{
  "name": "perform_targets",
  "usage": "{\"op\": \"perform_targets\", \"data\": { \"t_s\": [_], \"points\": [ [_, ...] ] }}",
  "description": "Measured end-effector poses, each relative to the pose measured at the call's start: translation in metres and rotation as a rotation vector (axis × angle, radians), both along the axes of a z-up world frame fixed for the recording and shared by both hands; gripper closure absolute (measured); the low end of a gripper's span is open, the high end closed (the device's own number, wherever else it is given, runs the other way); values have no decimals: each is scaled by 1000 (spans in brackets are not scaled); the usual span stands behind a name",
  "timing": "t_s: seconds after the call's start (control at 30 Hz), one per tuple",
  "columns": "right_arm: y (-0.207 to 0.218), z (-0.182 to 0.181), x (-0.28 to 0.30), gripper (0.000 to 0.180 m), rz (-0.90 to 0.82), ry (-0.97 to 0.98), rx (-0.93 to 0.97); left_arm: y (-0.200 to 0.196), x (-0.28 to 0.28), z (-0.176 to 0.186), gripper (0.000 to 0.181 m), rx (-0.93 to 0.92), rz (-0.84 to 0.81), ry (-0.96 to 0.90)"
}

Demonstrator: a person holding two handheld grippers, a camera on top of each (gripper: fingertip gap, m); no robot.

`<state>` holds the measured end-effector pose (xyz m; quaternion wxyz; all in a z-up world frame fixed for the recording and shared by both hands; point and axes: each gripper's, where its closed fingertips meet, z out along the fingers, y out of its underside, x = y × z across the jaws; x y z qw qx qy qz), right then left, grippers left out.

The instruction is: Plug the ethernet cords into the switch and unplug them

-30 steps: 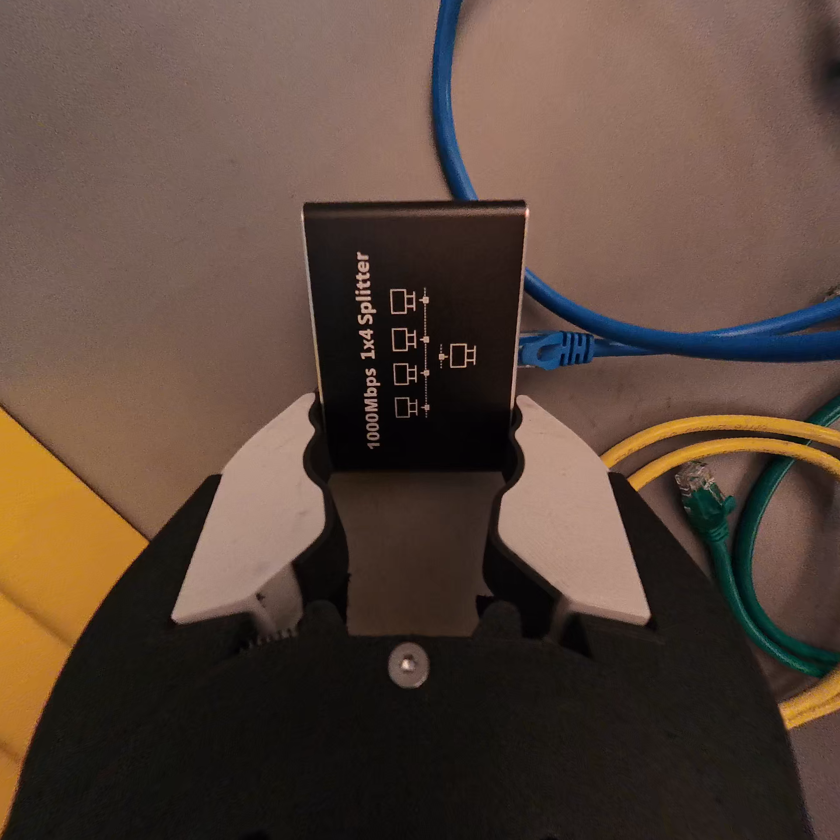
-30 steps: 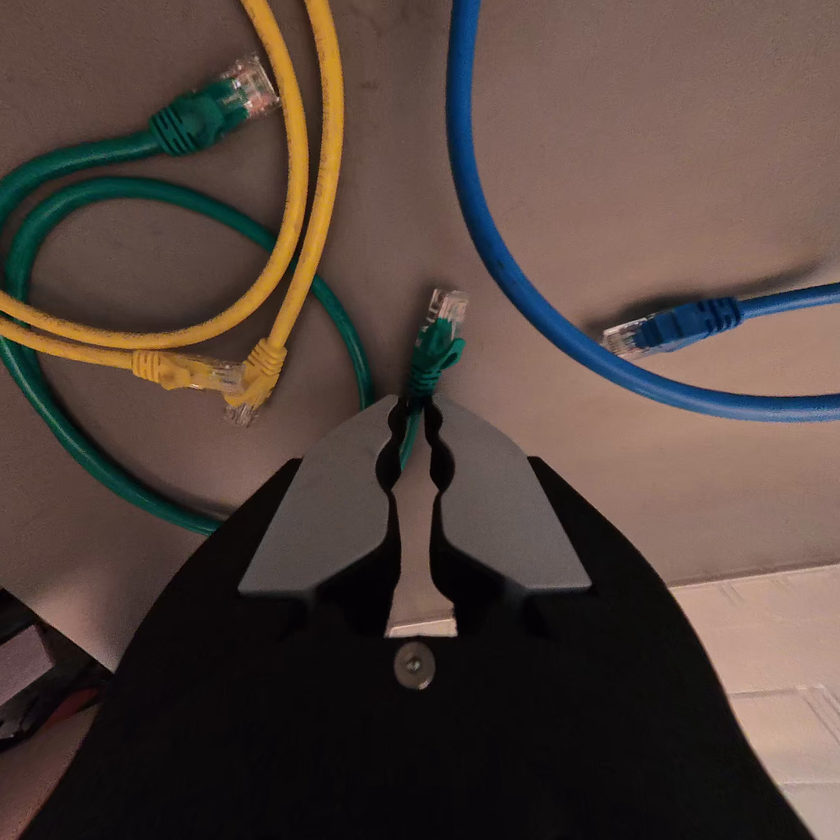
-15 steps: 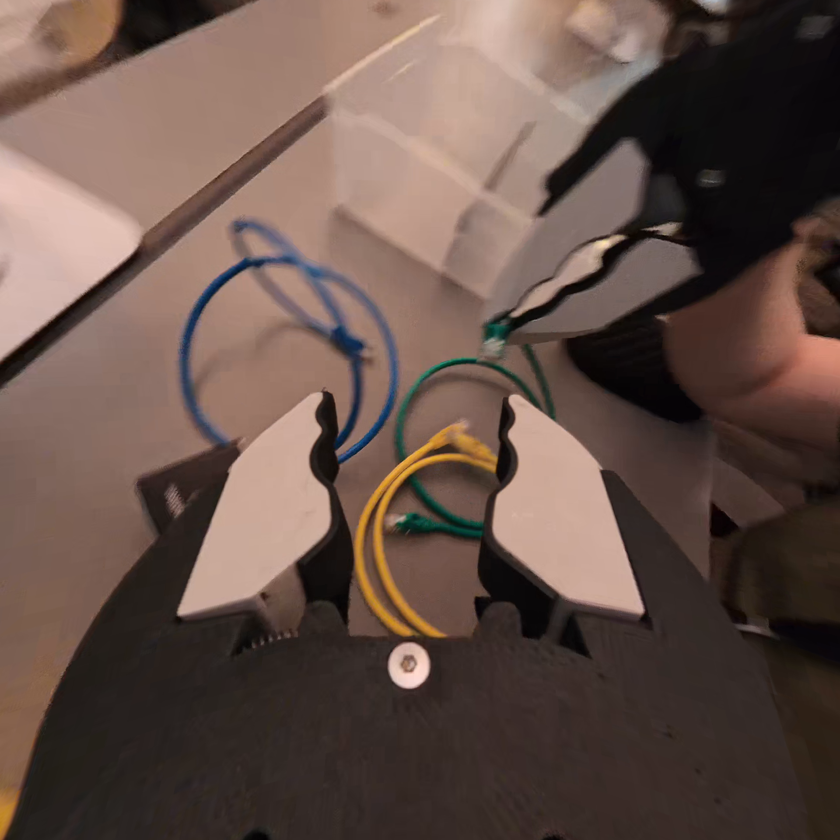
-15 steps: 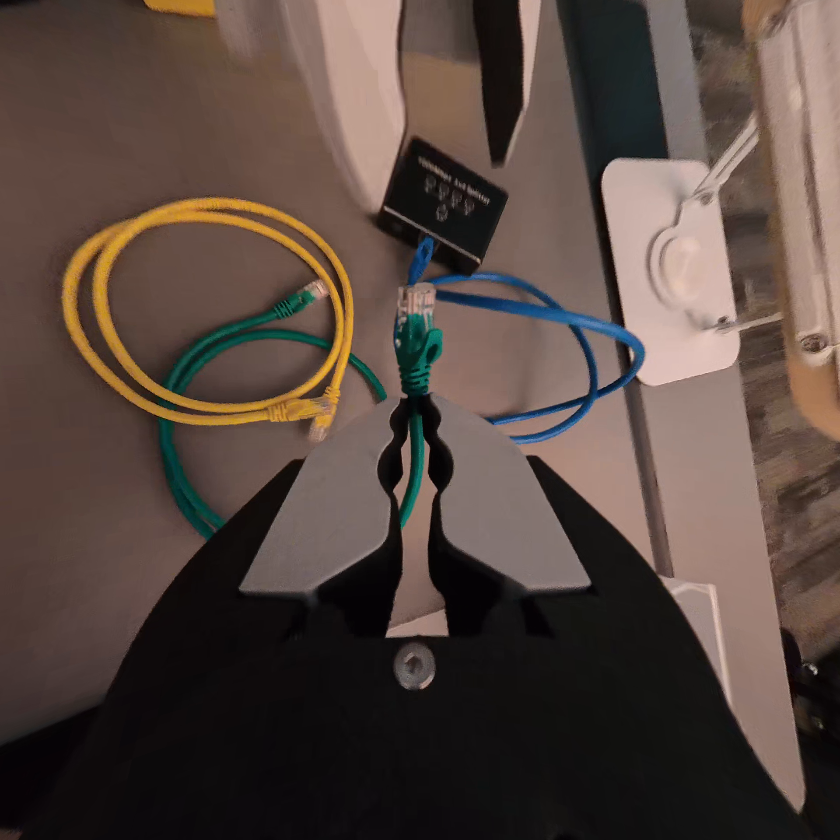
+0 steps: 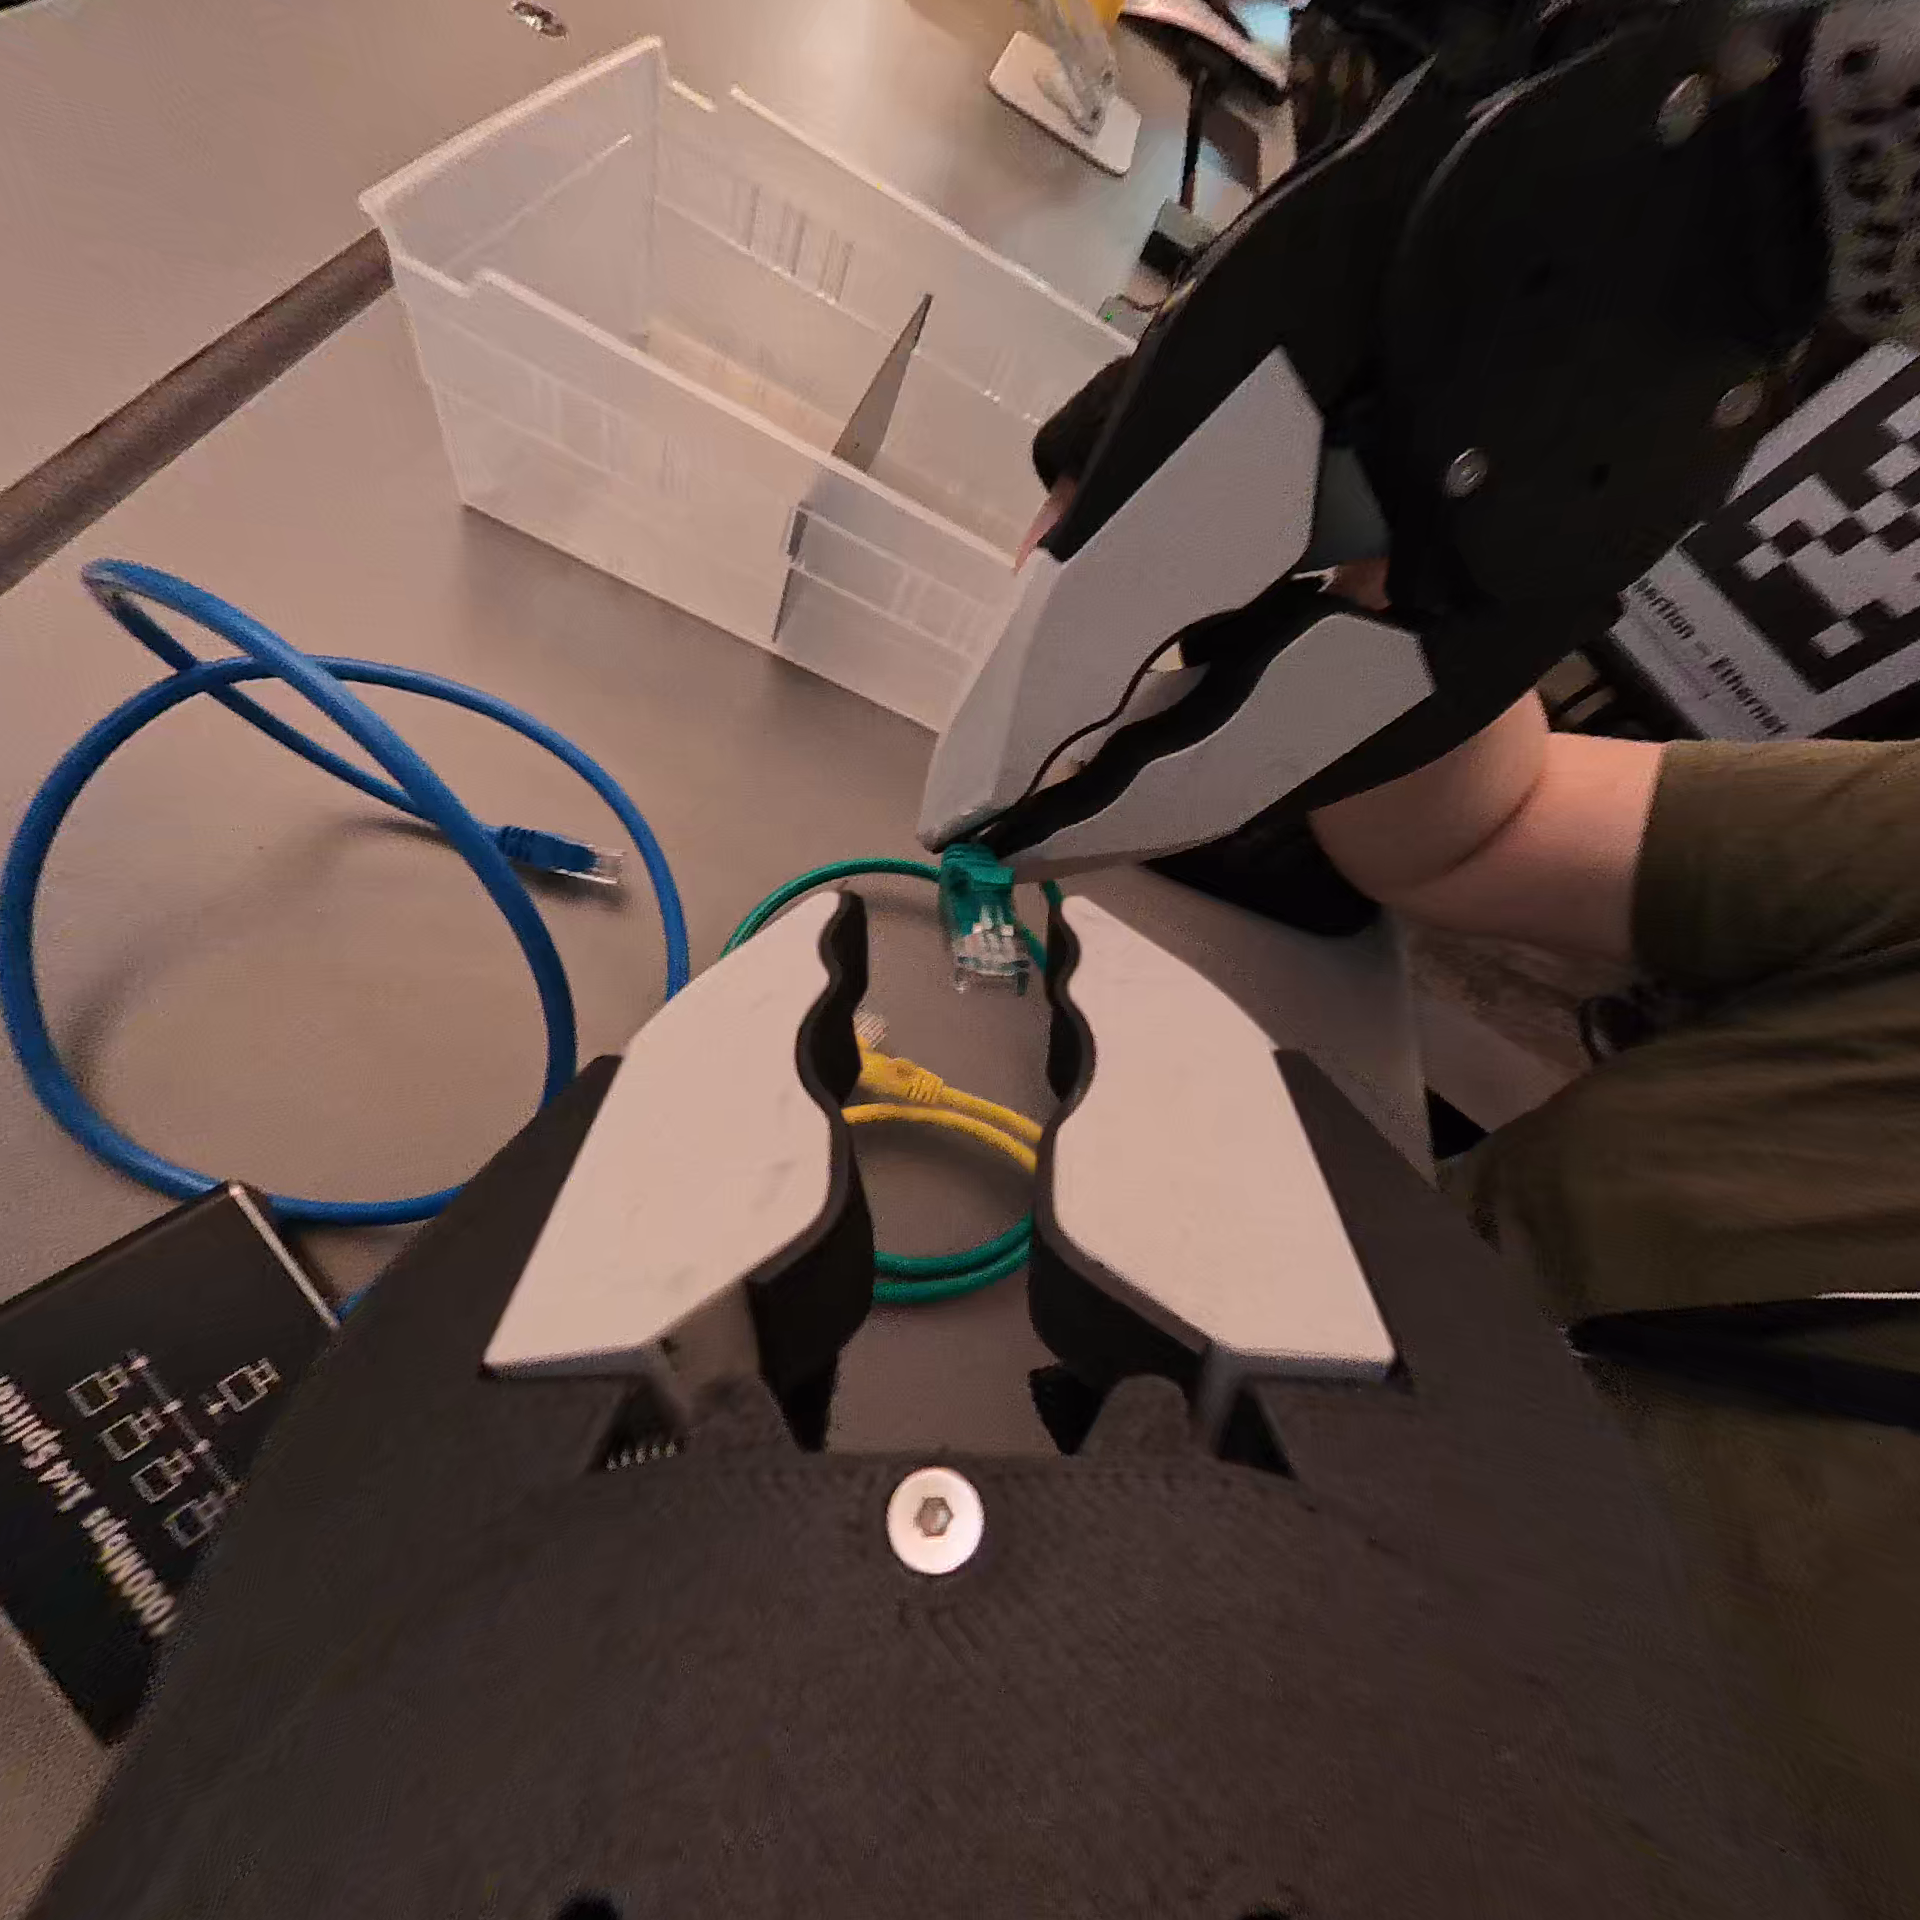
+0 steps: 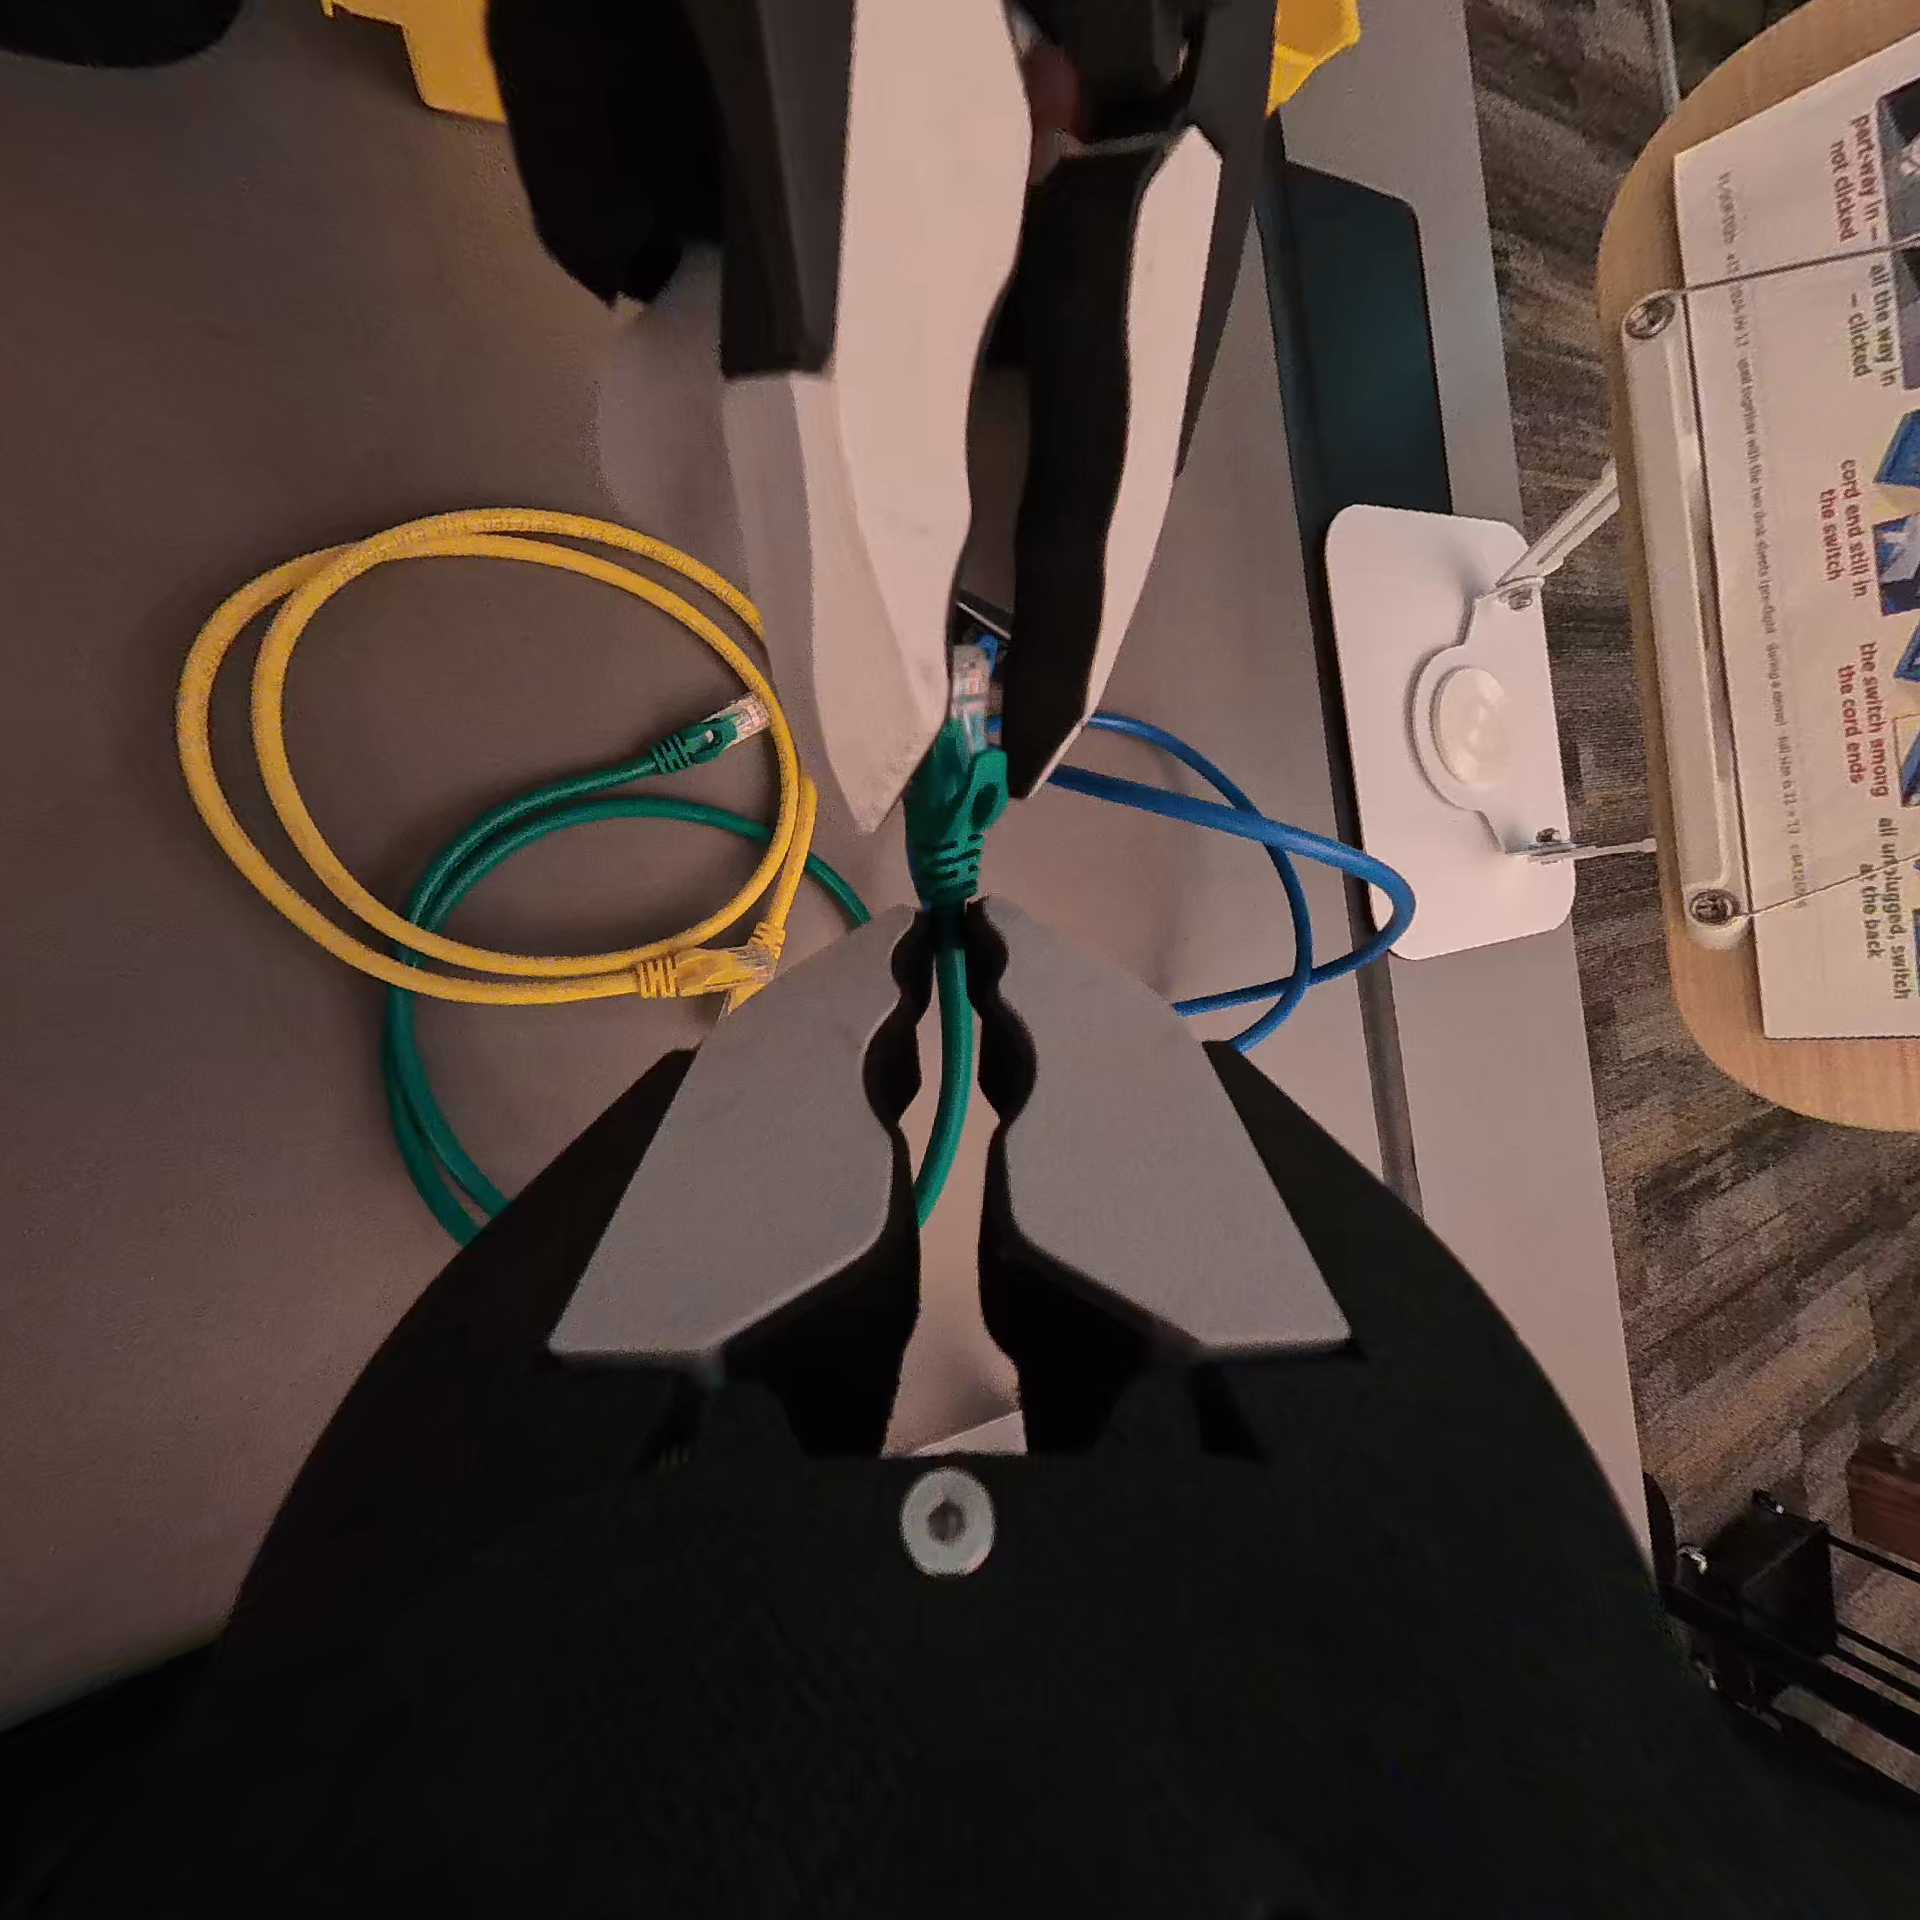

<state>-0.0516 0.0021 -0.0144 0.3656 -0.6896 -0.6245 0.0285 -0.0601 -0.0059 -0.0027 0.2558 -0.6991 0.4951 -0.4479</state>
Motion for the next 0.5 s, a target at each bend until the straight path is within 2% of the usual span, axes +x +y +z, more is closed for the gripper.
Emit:
{"op": "perform_targets", "data": {
  "t_s": [0.03, 0.1, 0.3, 0.43, 0.5],
  "points": [
    [0, 0, -1, 173, 1, 3, 1, 0, 0, -3, 151, 15, -3, 18],
    [1, 0, -1, 173, -3, -3, 7, -2, 0, -5, 168, 47, -17, 33],
    [11, 13, -3, 172, -40, 68, 76, 10, -4, 8, 169, 163, 51, 10],
    [7, 50, -11, 170, -36, 238, 160, 25, -19, 23, 169, 170, 132, -31],
    [-18, 59, -31, 170, 104, 398, 45, 30, -27, 31, 169, 164, 164, -60]
  ]
}}
